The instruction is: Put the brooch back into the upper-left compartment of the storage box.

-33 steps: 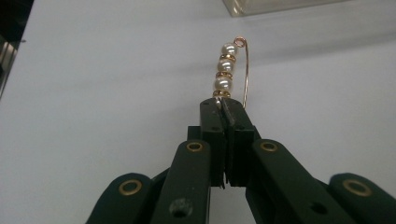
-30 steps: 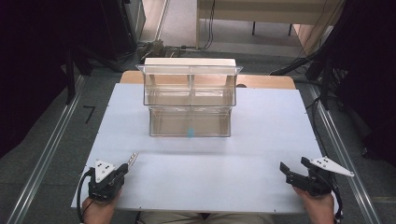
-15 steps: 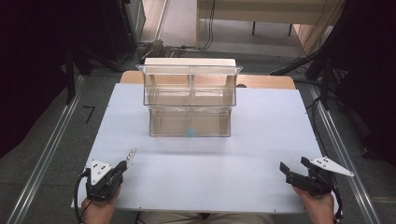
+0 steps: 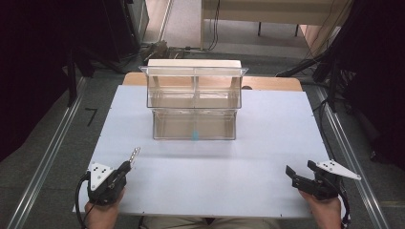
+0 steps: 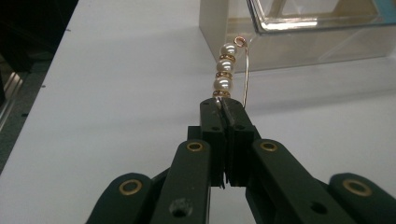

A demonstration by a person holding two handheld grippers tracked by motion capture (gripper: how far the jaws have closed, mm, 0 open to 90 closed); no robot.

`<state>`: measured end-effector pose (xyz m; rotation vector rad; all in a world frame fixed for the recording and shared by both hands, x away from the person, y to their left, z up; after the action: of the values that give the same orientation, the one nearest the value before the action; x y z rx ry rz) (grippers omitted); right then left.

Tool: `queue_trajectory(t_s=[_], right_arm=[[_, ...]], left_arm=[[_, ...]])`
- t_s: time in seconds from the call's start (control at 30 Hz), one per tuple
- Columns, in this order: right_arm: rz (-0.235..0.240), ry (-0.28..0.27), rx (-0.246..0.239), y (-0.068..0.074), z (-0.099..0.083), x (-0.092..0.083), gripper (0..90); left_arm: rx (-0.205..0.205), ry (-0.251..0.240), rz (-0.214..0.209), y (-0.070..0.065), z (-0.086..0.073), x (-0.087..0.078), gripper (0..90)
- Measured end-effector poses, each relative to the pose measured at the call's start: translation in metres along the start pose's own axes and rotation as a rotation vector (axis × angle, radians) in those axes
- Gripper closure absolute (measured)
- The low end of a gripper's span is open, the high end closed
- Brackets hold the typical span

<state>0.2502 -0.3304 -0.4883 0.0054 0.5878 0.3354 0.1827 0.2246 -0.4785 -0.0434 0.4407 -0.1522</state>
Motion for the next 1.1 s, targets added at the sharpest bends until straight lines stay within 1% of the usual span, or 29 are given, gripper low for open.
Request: queue_trajectory(t_s=[0.07,0.2,0.4,0.63,0.73,0.9,0.93,1.1], right_arm=[[0.000,0.000,0.001,0.000,0.000,0.000,11.5],[0.000,0.003,0.001,0.000,0.000,0.001,11.5],[-0.003,0.003,0.000,0.000,0.000,0.001,11.5],[-0.004,0.004,-0.005,0.000,0.000,0.001,11.5],[-0.003,0.003,-0.006,0.000,0.000,0.002,11.5],[-0.002,0.003,-0.007,0.000,0.000,0.002,11.5],[-0.005,0.003,-0.002,0.000,0.000,0.001,11.5],[-0.003,0.003,-0.005,0.000,0.000,0.001,11.5]], left_arm=[[-0.013,-0.006,-0.003,0.000,0.002,0.000,87.5],[-0.015,-0.016,-0.010,-0.002,0.004,0.001,87.5],[-0.018,-0.039,-0.005,-0.003,0.008,0.001,87.5],[-0.019,-0.053,-0.024,-0.007,0.012,0.003,87.5],[-0.024,-0.061,-0.031,-0.008,0.016,0.004,87.5],[-0.041,-0.079,-0.030,-0.008,0.022,0.005,87.5],[-0.042,-0.078,-0.031,-0.008,0.023,0.005,87.5],[-0.041,-0.090,-0.038,-0.010,0.027,0.007,87.5]])
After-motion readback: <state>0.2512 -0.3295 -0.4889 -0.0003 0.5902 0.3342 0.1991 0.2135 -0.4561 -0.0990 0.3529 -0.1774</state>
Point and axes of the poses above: each handheld gripper's, and its own axes: x roughly forward along the jaws, z roughly out of its top, y roughly to its left, the point moved 2 cm from there along x, roughly forward along the jaws, and after that the axes turned 3 degrees about -y, right-handed, at the moved point
